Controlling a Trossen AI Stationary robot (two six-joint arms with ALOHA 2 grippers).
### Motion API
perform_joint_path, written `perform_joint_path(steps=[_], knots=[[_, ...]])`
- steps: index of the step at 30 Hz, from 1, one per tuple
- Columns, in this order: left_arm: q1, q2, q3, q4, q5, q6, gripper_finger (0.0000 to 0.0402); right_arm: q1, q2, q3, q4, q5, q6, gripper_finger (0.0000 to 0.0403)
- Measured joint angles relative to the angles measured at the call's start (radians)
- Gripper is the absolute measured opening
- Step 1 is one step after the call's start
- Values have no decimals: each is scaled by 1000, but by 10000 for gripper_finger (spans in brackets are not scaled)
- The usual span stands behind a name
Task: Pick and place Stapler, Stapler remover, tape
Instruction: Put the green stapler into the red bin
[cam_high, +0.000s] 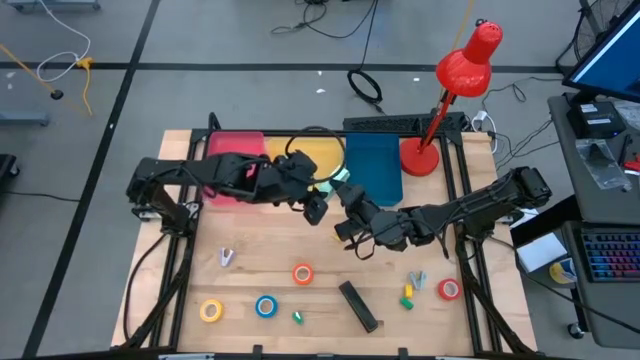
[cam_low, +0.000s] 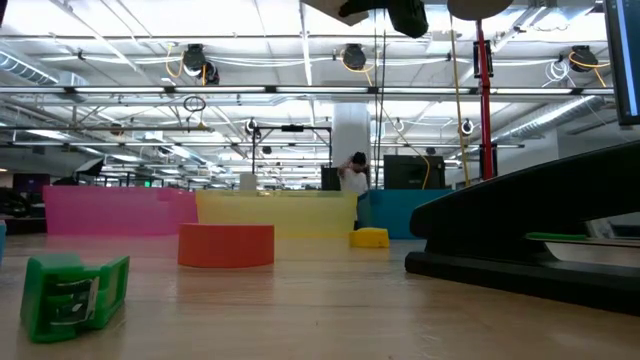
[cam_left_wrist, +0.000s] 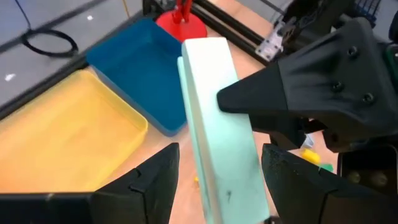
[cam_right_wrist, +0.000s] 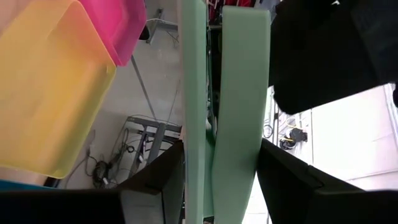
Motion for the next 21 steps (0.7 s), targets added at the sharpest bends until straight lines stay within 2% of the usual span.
perform_joint_path(steps=[21], knots=[[31,-2,0,-64,113,31,227,-7,0,-1,-15,-55,5,160]])
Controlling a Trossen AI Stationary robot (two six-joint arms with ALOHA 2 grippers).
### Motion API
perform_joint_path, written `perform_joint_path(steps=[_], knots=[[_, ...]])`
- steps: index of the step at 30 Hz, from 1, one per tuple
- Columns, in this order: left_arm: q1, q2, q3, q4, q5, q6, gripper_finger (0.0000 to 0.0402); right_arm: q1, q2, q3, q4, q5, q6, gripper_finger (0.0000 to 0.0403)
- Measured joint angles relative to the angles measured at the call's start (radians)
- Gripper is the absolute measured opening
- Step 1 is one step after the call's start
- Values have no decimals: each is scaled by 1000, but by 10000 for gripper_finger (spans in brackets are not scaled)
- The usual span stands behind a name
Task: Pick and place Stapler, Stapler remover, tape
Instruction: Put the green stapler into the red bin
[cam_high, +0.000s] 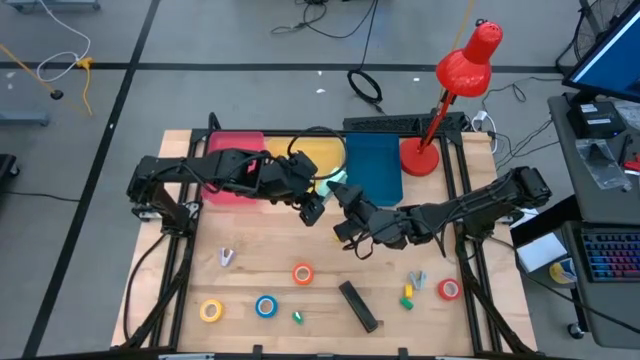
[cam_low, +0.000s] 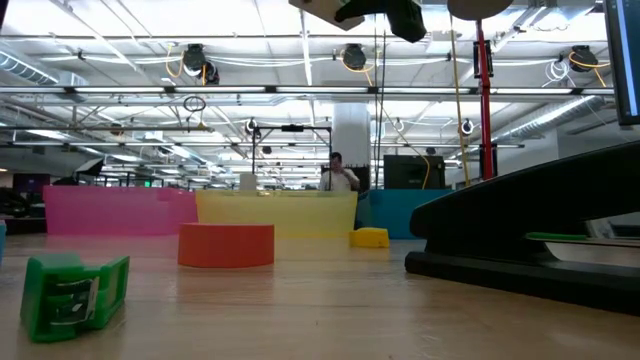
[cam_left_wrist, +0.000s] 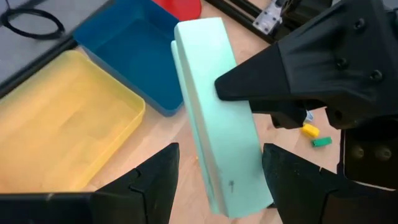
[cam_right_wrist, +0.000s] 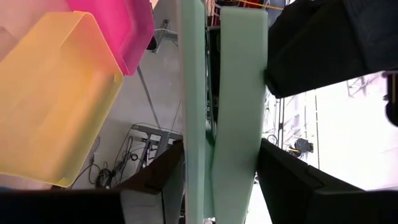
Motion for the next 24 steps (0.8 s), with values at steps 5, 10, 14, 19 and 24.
perform_joint_path(steps=[5,10,14,19,24], knots=[[20,-1,0,-4,80,27,227,0,0,0,3,-10,-45,160],[27,-1,0,-8,117,35,227,-3,0,0,13,-41,-76,159],[26,0,0,-9,132,-6,227,-9,0,0,24,-49,-76,159],[26,0,-1,-10,140,4,227,-22,-1,0,19,-61,-80,159],[33,0,-1,-10,140,14,227,-30,-1,0,15,-76,-80,159]])
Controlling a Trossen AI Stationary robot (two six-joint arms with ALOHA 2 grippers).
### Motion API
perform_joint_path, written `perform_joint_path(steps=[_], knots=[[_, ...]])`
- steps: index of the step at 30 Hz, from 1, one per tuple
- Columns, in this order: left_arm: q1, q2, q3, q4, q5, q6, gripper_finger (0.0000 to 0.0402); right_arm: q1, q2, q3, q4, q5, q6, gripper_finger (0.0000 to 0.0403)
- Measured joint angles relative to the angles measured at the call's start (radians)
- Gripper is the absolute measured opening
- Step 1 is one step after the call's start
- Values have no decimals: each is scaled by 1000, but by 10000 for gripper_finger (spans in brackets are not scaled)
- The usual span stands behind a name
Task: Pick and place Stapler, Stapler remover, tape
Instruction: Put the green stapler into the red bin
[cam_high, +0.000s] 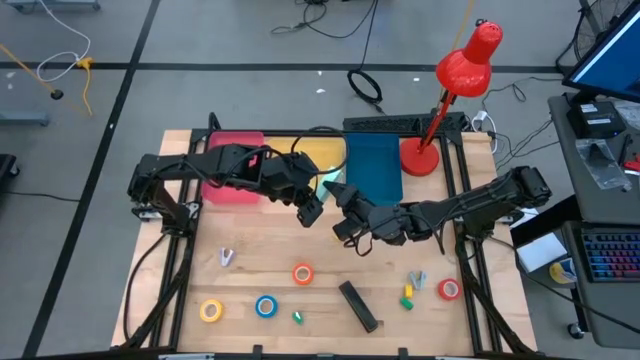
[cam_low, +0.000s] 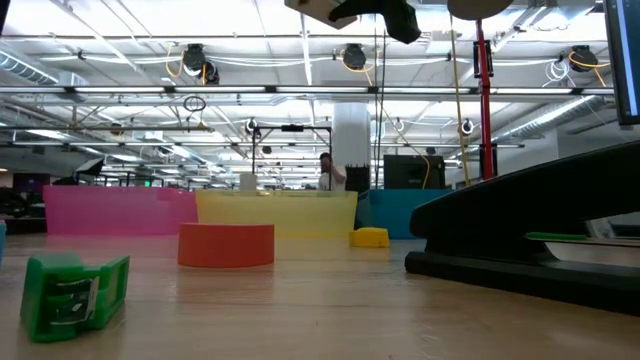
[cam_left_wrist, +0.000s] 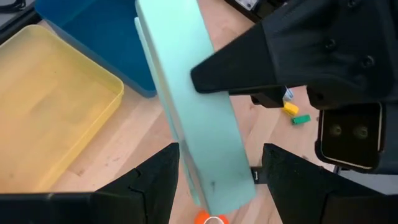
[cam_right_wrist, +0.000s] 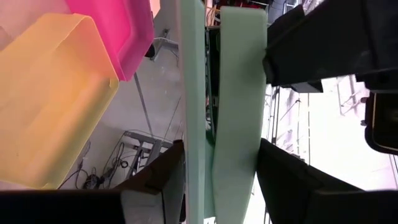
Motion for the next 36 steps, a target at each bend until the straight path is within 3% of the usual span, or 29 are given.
perform_joint_path(steps=[13,23,26,30,36], knots=[[1,16,0,-31,0,35,227,0,0,0,-4,-17,-104,159],[3,57,-1,-49,5,14,226,-2,1,0,-18,-46,-93,159],[3,56,-1,-51,3,7,201,-2,1,1,-13,-44,-87,159],[4,56,-1,-61,-8,-6,132,-1,1,2,-21,-37,-54,159],[4,56,-1,-63,-1,-10,132,0,1,2,-22,-44,-42,173]])
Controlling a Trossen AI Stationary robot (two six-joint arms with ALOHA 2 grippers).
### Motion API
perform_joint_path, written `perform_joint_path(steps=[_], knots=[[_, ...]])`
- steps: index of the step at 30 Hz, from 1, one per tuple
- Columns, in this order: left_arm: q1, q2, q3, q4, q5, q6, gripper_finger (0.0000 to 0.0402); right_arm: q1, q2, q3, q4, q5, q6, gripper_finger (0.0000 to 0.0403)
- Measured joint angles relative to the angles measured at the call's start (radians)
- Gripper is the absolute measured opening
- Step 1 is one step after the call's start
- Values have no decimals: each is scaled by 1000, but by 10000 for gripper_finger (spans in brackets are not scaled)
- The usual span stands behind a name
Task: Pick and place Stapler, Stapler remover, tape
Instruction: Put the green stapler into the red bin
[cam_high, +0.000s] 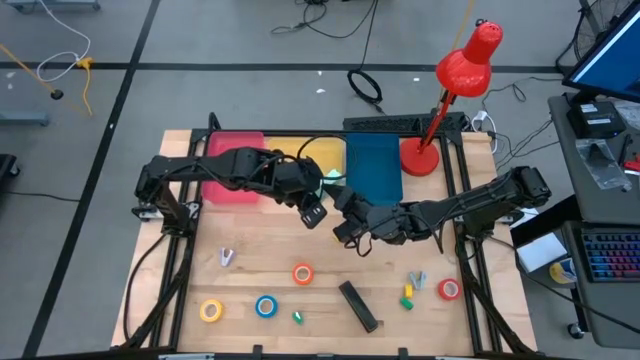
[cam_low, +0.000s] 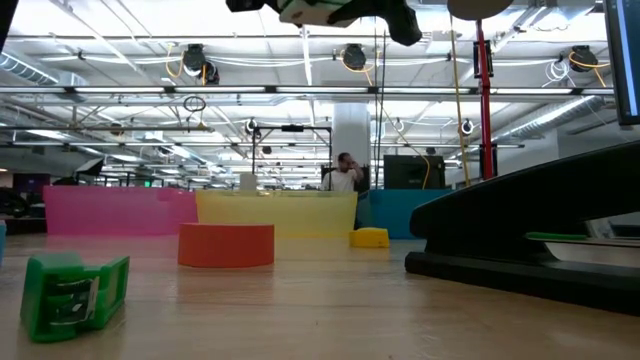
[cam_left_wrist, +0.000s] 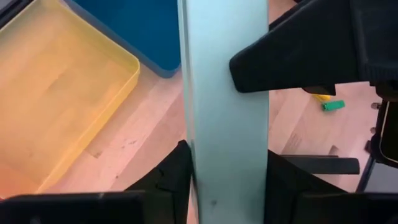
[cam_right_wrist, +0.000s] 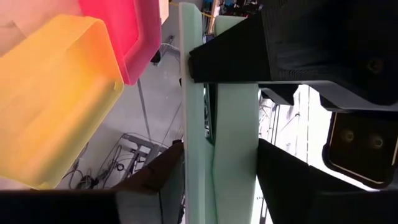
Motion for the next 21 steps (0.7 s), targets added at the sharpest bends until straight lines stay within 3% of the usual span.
perform_joint_path(steps=[8,17,21], knots=[[0,0,1,-60,6,-28,132,0,0,0,11,-1,36,212],[0,0,1,-182,-23,-85,132,0,-2,0,35,181,63,242],[7,0,1,-352,-141,-169,132,-6,-1,0,34,296,132,243]])
